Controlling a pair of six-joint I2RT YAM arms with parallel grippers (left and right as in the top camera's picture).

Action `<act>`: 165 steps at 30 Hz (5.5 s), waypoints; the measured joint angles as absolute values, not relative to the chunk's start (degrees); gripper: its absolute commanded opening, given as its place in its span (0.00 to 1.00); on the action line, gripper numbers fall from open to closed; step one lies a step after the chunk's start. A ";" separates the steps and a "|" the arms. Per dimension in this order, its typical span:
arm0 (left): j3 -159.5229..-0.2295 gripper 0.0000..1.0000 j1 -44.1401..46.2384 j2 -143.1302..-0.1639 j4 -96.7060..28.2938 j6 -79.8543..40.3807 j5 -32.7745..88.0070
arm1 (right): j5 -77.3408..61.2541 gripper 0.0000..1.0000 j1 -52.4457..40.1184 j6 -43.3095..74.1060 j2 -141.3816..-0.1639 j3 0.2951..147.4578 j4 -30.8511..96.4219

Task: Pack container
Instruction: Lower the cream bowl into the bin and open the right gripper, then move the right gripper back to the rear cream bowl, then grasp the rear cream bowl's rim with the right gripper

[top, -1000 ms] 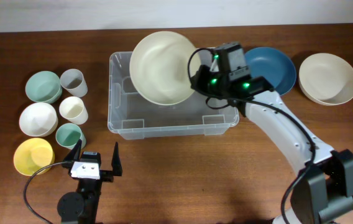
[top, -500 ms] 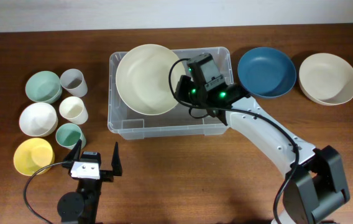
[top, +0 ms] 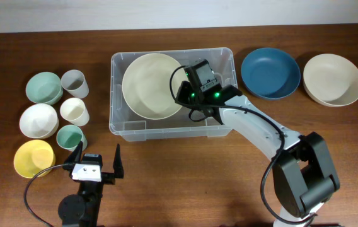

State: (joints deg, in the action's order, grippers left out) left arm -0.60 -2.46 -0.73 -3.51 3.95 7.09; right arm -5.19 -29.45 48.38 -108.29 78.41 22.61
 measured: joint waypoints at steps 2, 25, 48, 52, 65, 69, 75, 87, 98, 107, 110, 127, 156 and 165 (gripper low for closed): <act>-0.60 0.99 -2.46 -0.73 -3.53 3.92 7.11 | -5.21 0.04 -29.45 48.95 -108.79 78.41 22.41; -0.60 0.99 -2.46 -0.73 -3.51 3.92 7.11 | -9.34 0.14 -29.45 52.27 -112.60 78.41 22.48; -0.60 0.99 -2.46 -0.73 -3.51 3.92 7.09 | -14.85 0.22 -29.43 52.53 -112.62 78.41 23.55; -0.60 0.99 -2.46 -0.73 -3.51 3.92 7.09 | -17.06 0.27 -29.43 52.49 -112.62 78.43 23.70; -0.60 0.99 -2.46 -0.73 -3.51 3.95 7.09 | -19.22 0.45 -26.68 50.81 -112.60 78.43 27.40; -0.60 0.99 -2.46 -0.73 -3.51 3.92 7.11 | -19.27 0.50 -23.68 46.48 -112.14 79.02 29.06; -0.60 0.99 -2.46 -0.73 -3.53 3.92 7.09 | -19.44 0.73 -18.20 36.73 -109.10 91.11 41.85; -0.60 1.00 -2.46 -0.73 -3.53 3.92 7.11 | -8.56 0.99 5.23 32.45 -104.29 112.64 65.49; -0.60 0.99 -2.46 -0.73 -3.51 3.92 7.09 | -6.00 0.98 30.22 36.23 -111.02 108.40 64.16; -0.60 0.99 -2.46 -0.73 -3.51 3.92 7.09 | -5.72 0.98 33.71 36.73 -117.49 108.40 59.13; -0.60 0.99 -2.46 -0.73 -3.51 3.92 7.11 | -5.04 0.98 33.71 37.76 -119.79 108.40 58.00; -0.60 0.99 -2.46 -0.73 -3.53 3.92 7.11 | -1.26 0.94 33.80 39.00 -127.90 108.33 54.74; -0.60 0.99 -2.46 -0.73 -3.51 3.92 7.11 | 0.19 0.59 35.14 37.32 -130.74 105.97 52.29; -0.60 0.99 -2.46 -0.73 -3.51 3.92 7.11 | 0.62 0.41 35.20 37.26 -132.62 105.91 52.16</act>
